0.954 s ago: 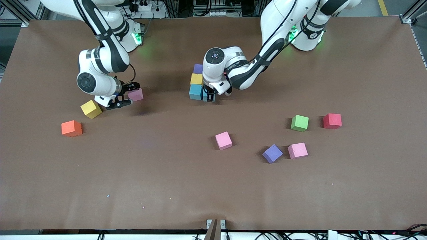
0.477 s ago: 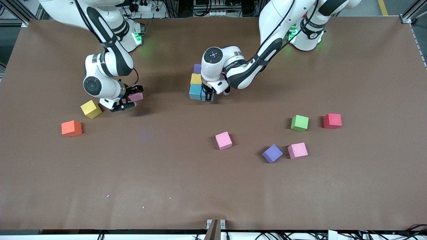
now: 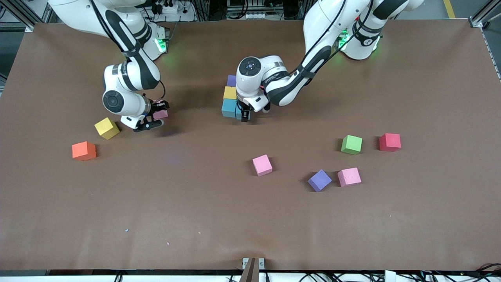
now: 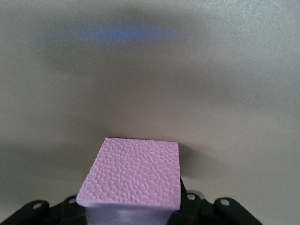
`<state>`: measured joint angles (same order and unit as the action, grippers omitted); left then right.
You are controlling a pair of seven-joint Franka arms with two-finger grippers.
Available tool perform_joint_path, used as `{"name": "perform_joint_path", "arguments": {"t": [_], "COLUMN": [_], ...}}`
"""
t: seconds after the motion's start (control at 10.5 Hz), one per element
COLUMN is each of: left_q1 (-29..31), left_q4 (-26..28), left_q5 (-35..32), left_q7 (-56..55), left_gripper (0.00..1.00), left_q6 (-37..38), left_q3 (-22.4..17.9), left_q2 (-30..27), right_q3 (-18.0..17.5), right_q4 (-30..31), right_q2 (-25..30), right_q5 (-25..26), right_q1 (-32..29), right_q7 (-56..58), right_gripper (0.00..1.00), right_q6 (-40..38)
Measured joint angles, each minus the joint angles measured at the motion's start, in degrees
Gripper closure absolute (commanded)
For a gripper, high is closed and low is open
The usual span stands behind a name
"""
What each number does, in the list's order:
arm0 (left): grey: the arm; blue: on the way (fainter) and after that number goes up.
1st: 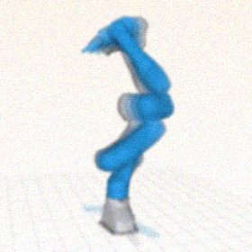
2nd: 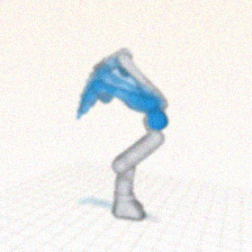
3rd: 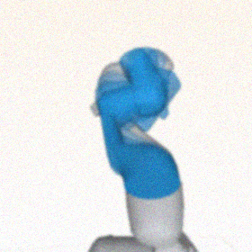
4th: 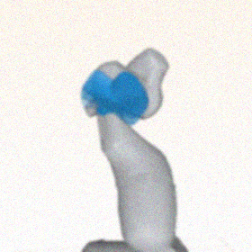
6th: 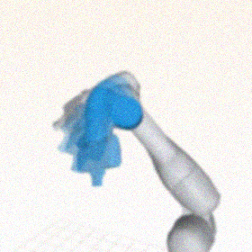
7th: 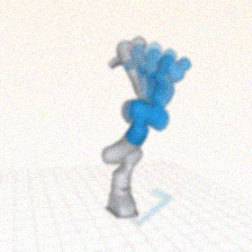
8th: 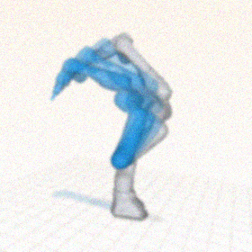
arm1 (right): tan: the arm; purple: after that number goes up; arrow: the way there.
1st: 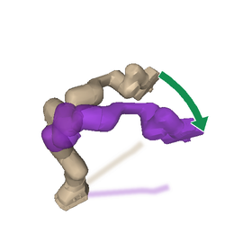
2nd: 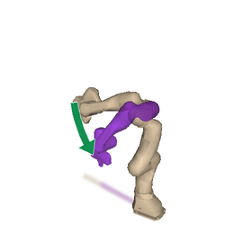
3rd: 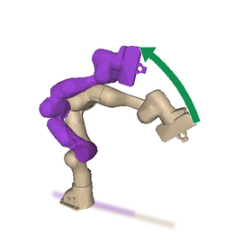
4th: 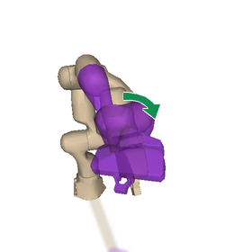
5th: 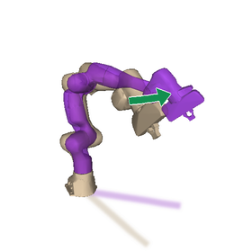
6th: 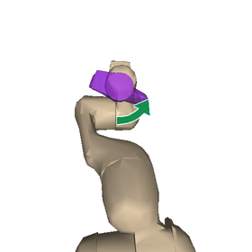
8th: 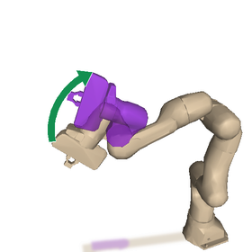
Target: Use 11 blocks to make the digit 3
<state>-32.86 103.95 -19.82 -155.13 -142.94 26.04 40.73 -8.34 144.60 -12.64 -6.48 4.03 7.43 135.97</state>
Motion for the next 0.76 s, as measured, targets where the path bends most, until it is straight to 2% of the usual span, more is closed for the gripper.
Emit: {"name": "perform_joint_path", "arguments": {"t": [0.19, 0.38, 0.76], "left_q1": [-0.24, -0.31, 1.46], "left_q4": [-1.03, -1.45, -1.56], "left_q5": [-0.09, -0.09, -0.11], "left_q7": [0.00, 0.00, 4.49], "left_gripper": [0.00, 0.00, 0.00], "left_q6": [3.63, 7.62, 13.78], "left_q3": [0.48, 2.50, 3.32], "left_q2": [-0.97, -3.52, -8.32], "right_q3": [-0.23, -0.56, -0.77], "right_q4": [-1.06, -4.28, -9.92], "right_q2": [0.01, 0.05, -0.11], "right_q5": [-0.34, -1.54, -11.34], "right_q1": [0.50, 3.91, 8.13], "right_q7": [-1.37, -7.46, -11.20], "right_gripper": [1.00, 1.00, 1.00], "right_q6": [-0.31, -1.53, -2.00]}}
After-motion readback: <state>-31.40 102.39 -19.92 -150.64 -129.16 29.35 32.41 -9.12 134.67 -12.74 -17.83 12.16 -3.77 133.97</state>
